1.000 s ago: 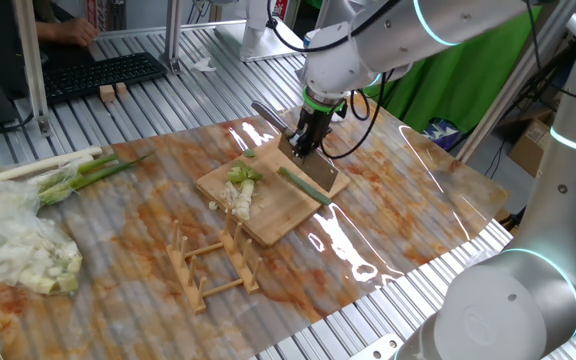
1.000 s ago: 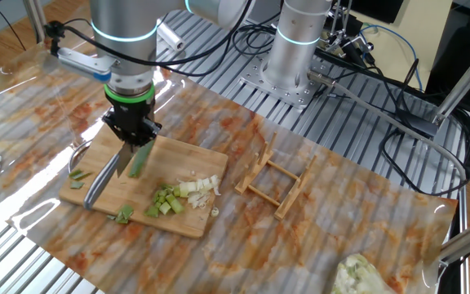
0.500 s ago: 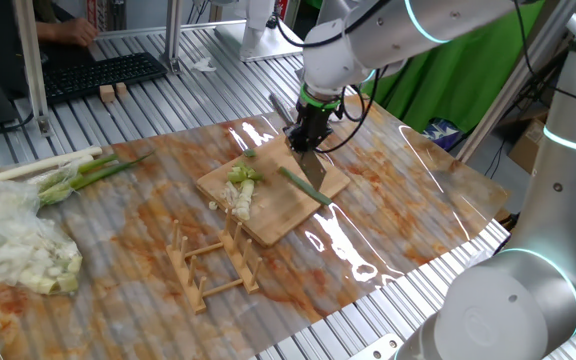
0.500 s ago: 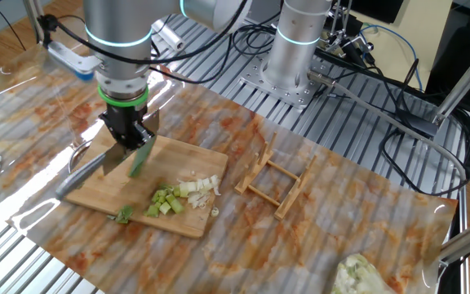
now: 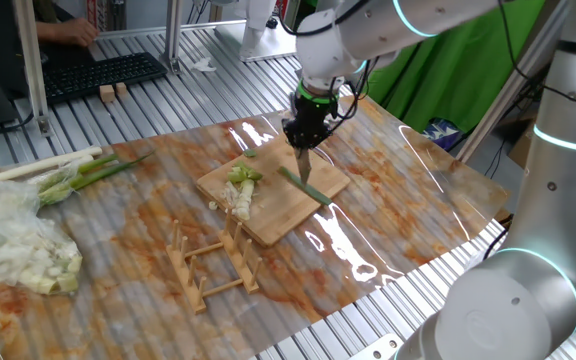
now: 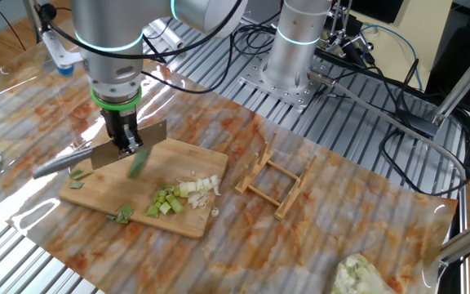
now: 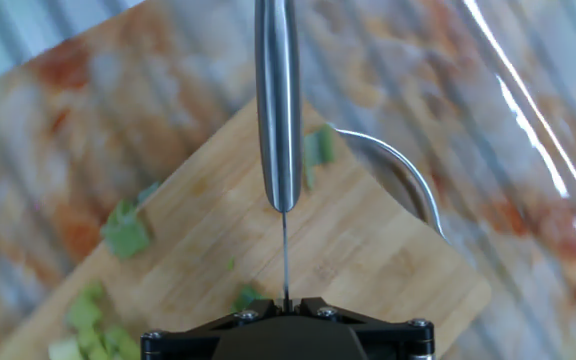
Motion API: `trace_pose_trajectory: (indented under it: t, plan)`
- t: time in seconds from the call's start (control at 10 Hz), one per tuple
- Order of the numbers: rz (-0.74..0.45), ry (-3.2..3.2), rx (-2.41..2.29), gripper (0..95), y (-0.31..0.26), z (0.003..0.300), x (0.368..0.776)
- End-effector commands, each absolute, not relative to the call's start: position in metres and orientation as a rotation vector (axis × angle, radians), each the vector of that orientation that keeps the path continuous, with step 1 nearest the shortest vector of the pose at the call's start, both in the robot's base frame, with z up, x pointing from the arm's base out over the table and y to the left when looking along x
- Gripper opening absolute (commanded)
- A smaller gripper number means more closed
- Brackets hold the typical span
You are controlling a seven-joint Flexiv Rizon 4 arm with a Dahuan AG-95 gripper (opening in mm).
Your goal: Chop the scallions
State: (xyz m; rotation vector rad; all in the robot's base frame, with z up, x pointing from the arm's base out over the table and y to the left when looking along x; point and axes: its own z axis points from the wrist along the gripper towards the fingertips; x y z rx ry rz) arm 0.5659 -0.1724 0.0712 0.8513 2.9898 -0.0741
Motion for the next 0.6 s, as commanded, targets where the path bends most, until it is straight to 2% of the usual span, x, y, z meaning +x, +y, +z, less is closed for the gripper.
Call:
trace_pose_trajectory:
  t: [0.1,0.6]
  plan:
    - [-0.050,2.836,1.352,0.0,-0.1736,0.0711,0.5684]
    - [-0.039,2.667,1.638,0.0,-0.1741,0.0703,0.5697]
